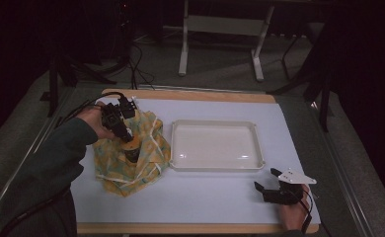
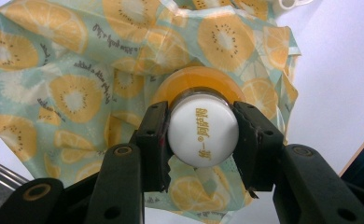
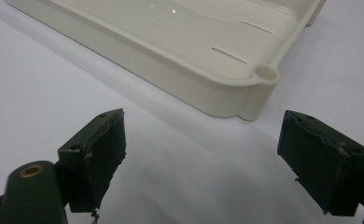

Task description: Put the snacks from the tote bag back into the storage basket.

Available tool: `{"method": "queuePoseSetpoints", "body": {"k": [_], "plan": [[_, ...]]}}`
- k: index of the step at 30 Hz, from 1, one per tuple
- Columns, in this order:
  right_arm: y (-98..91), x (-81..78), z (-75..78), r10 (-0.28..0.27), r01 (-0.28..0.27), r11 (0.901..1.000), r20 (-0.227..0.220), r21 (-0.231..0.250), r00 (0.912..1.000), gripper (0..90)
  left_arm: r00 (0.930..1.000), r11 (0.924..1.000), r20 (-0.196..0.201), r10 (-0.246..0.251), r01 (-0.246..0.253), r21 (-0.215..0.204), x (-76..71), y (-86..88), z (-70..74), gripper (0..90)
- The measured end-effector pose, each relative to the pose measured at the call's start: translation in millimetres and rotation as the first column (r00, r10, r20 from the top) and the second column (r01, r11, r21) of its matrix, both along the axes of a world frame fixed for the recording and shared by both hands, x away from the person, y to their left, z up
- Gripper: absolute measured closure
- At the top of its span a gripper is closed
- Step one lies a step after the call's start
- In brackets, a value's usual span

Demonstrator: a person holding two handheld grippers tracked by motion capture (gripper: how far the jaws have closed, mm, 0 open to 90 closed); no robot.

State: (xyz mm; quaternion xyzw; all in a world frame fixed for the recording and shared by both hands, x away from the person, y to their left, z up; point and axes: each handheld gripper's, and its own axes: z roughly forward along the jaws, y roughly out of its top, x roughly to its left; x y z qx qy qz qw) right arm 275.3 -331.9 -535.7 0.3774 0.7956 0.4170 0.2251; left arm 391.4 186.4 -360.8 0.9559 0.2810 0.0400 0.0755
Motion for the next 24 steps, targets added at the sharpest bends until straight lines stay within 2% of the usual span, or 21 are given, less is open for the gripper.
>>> {"method": "queuePoseSetpoints", "body": {"k": [5, 10, 13, 24], "plan": [[0.5, -0.1, -0.1, -0.002, 0.002, 1.0, 0.0, -0.004, 1.0, 15.0, 0.9987, 0.9986, 0.008, -0.051, 0.051, 0.015, -2.1, -0.6, 0.5, 58.9], [0.7, -0.1, -0.1, -0.001, 0.001, 1.0, 0.0, -0.005, 1.0, 15.0, 0.9969, 0.9966, 0.012, -0.078, 0.078, 0.025, -2.9, -0.4, 1.0, 59.0], [0.7, 0.0, -0.1, -0.001, 0.001, 1.0, -0.001, -0.004, 1.0, 15.0, 0.996, 0.9953, 0.011, -0.088, 0.088, 0.04, -3.2, -1.5, 2.8, 59.0], [0.6, 0.0, -0.1, 0.001, -0.001, 1.0, 0.003, -0.004, 1.0, 15.0, 0.9953, 0.9946, 0.023, -0.094, 0.093, 0.047, -6.5, -3.5, 16.2, 59.0]]}}
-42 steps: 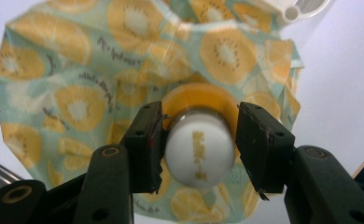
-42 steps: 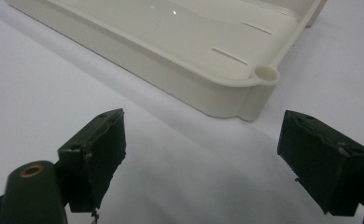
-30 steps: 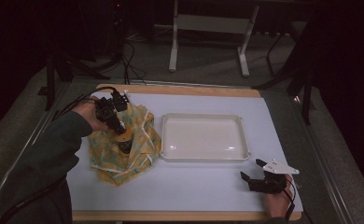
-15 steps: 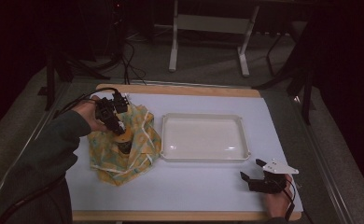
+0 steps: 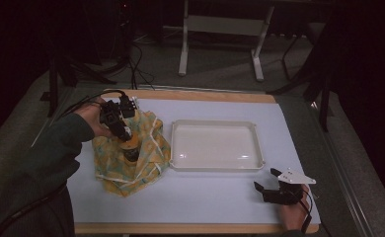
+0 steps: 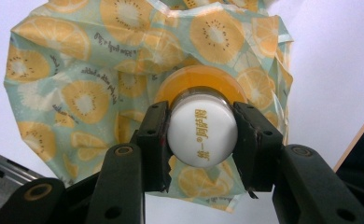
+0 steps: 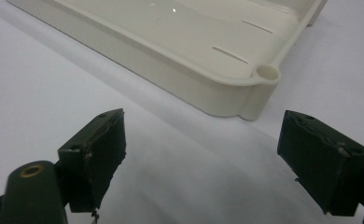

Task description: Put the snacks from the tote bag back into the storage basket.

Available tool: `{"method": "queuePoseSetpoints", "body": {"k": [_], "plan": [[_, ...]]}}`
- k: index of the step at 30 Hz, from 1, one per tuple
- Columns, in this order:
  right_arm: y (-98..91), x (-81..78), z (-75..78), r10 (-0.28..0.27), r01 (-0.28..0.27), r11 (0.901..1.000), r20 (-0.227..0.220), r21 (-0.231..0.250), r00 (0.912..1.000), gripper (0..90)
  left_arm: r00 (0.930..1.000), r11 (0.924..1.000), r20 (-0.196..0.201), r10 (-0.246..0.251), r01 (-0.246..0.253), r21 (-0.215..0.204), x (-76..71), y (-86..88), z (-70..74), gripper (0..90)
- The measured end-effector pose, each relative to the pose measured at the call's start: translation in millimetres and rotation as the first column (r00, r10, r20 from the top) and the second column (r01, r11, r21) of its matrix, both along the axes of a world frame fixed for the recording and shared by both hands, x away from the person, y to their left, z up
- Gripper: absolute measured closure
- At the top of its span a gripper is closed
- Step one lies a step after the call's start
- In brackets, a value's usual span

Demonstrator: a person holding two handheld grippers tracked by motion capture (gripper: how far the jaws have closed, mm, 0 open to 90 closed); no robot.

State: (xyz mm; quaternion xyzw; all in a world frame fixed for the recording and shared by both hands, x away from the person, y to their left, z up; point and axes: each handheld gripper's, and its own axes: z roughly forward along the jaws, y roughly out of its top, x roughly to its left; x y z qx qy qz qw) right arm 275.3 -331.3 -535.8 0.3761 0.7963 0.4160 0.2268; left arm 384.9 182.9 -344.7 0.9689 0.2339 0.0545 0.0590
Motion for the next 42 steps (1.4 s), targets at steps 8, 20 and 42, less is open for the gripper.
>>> {"method": "queuePoseSetpoints", "body": {"k": [8, 20, 42], "plan": [[0.0, -0.1, 0.0, 0.0, 0.0, 1.0, 0.0, 0.0, 1.0, 15.0, 0.9999, 1.0, -0.008, -0.009, 0.009, 0.003, -3.9, 1.3, 12.2, 59.0], [-0.3, -0.2, 0.2, 0.001, -0.001, 1.0, 0.0, -0.001, 1.0, 15.0, 0.9993, 0.9994, -0.014, -0.034, 0.034, 0.003, -6.4, -1.6, 32.4, 59.1], [-0.2, 0.0, 0.1, 0.002, -0.002, 1.0, 0.0, -0.002, 1.0, 15.1, 0.9982, 0.9981, 0.005, -0.06, 0.06, -0.01, -13.2, -5.9, 59.0, 59.1]]}}
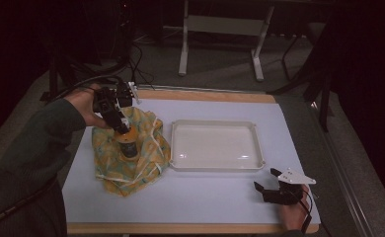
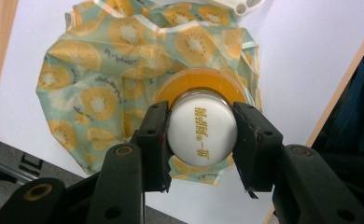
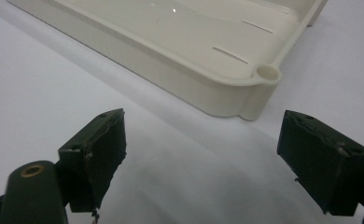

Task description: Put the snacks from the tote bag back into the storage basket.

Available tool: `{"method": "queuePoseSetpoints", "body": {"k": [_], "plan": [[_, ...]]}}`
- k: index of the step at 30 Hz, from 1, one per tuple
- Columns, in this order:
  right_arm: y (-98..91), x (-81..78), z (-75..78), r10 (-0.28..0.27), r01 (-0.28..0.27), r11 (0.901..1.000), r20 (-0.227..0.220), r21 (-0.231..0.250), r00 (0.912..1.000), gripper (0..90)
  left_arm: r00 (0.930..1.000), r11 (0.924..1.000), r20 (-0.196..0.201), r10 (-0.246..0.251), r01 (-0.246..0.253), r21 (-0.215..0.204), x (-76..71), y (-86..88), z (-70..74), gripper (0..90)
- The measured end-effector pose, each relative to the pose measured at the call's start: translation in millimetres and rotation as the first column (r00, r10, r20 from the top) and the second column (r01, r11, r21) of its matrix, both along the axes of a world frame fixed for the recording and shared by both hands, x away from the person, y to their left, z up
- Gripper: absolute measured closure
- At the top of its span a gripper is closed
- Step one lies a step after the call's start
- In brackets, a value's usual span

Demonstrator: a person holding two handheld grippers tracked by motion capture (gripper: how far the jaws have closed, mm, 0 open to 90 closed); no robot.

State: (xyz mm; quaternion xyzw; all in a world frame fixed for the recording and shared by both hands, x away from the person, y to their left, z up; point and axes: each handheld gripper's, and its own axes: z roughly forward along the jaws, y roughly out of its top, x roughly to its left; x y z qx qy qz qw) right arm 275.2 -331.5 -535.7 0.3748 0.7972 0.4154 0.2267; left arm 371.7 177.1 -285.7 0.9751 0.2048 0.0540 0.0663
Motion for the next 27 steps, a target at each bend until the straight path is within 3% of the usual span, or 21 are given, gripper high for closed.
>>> {"method": "queuePoseSetpoints", "body": {"k": [27], "plan": [[-0.1, 0.0, 0.0, 0.003, -0.003, 1.0, -0.002, 0.001, 1.0, 15.4, 0.9961, 0.9965, 0.029, -0.083, 0.083, 0.012, -5.0, -33.0, 22.7, 59.1]]}}
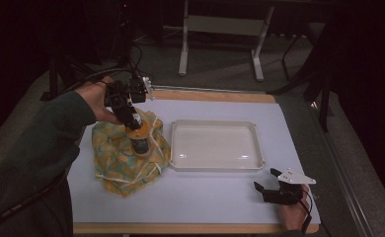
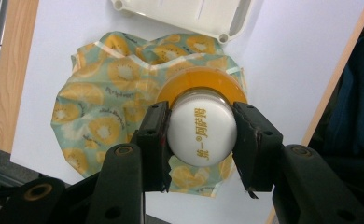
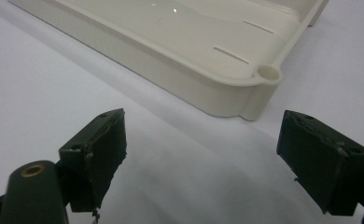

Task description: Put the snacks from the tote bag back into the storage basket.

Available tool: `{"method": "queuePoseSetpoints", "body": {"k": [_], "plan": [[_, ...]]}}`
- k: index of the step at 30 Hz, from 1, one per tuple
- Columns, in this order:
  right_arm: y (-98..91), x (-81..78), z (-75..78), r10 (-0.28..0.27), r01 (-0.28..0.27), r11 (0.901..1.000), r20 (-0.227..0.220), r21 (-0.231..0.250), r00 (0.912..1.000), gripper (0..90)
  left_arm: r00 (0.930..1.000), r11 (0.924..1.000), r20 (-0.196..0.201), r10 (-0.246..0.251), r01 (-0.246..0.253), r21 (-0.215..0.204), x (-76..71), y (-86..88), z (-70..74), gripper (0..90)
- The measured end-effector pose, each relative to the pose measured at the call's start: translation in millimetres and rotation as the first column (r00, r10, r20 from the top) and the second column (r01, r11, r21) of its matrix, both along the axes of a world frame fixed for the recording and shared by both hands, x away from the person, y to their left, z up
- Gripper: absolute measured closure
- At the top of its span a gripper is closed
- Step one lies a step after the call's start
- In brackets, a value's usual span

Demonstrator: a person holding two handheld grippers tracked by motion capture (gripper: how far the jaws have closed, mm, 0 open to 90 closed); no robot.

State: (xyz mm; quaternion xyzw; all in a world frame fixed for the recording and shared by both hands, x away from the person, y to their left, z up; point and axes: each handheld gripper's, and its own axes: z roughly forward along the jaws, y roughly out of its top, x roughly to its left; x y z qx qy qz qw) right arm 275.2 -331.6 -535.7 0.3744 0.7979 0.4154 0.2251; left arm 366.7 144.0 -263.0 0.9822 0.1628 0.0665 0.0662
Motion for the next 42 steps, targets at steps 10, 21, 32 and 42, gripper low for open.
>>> {"method": "queuePoseSetpoints", "body": {"k": [10, 21, 32, 42], "plan": [[0.0, -0.1, 0.0, 0.001, -0.001, 1.0, 0.001, 0.0, 1.0, 15.4, 0.9998, 0.9998, 0.006, -0.018, 0.018, 0.004, -1.2, -12.6, -0.4, 59.1], [-0.1, -0.1, 0.0, 0.003, -0.003, 1.0, 0.0, 0.001, 1.0, 15.4, 0.9988, 0.9989, 0.013, -0.048, 0.048, 0.003, -1.2, -28.4, 1.2, 59.1], [-0.2, 0.2, 0.0, 0.005, -0.005, 1.0, -0.002, 0.002, 1.0, 15.4, 0.9973, 0.9972, 0.014, -0.072, 0.072, 0.019, -0.6, -44.5, 0.6, 59.1], [-0.1, 0.1, 0.0, 0.006, -0.006, 1.0, -0.001, 0.001, 1.0, 15.4, 0.9949, 0.9948, 0.007, -0.1, 0.1, 0.02, 0.1, -59.6, -0.6, 59.0]]}}
